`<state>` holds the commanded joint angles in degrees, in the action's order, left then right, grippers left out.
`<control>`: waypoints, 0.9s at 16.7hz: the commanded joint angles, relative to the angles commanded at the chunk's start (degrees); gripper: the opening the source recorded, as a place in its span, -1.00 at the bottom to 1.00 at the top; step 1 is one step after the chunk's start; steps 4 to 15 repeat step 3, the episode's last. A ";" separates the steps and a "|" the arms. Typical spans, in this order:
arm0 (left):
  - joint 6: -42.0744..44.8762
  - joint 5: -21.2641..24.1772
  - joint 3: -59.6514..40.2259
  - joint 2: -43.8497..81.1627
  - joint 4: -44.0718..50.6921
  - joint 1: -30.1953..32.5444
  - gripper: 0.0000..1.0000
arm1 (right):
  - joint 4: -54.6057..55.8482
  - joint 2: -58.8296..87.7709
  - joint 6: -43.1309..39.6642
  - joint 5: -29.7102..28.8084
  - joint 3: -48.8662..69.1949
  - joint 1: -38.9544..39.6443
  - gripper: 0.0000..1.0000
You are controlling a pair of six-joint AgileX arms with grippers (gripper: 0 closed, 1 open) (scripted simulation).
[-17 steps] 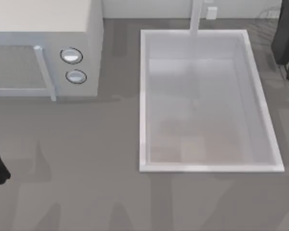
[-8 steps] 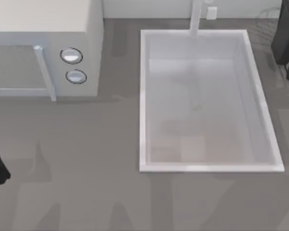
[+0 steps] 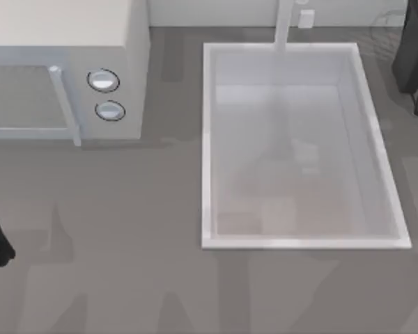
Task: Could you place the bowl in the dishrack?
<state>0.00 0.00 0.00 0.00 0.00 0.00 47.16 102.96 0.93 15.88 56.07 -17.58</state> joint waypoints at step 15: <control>0.00 0.00 0.00 0.00 0.00 0.00 1.00 | 0.00 0.00 0.00 0.00 0.00 0.00 1.00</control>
